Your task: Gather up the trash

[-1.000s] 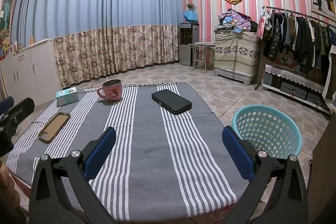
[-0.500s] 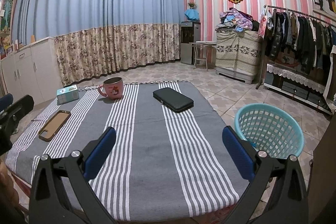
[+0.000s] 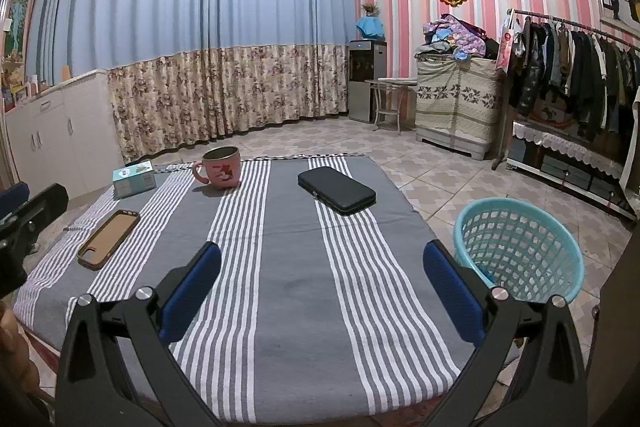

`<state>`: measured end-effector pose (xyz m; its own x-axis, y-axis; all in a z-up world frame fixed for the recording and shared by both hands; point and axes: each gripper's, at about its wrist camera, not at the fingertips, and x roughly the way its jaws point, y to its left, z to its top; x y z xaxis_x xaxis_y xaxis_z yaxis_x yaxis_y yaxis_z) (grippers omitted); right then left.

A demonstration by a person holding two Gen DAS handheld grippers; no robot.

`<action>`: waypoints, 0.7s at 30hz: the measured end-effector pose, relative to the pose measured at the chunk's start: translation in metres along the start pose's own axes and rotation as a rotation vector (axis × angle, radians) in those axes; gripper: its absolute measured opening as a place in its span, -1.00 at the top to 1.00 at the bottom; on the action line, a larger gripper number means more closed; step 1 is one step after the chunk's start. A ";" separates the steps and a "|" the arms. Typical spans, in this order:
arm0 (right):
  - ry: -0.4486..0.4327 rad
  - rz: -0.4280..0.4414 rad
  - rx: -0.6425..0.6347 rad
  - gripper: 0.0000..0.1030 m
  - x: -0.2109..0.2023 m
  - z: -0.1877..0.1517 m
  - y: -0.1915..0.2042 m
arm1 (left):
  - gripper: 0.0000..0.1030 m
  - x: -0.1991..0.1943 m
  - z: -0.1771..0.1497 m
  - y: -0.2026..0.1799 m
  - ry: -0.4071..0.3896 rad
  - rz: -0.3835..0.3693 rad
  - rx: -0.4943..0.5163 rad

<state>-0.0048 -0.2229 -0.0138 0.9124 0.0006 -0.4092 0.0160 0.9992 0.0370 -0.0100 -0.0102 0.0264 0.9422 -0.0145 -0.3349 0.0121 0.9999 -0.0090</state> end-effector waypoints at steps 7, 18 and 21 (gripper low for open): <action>0.001 0.000 0.001 -0.92 0.000 0.000 0.000 | -0.90 -0.002 -0.002 0.000 0.004 -0.001 0.003; 0.002 -0.002 0.003 -0.92 -0.001 0.002 -0.001 | -0.90 -0.001 -0.001 0.001 0.006 -0.003 0.001; 0.001 -0.004 0.000 -0.92 -0.001 0.001 -0.001 | -0.90 -0.002 -0.002 0.001 0.004 -0.002 0.001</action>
<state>-0.0050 -0.2242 -0.0125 0.9121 -0.0034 -0.4099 0.0195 0.9992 0.0352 -0.0125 -0.0095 0.0253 0.9409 -0.0162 -0.3382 0.0140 0.9999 -0.0087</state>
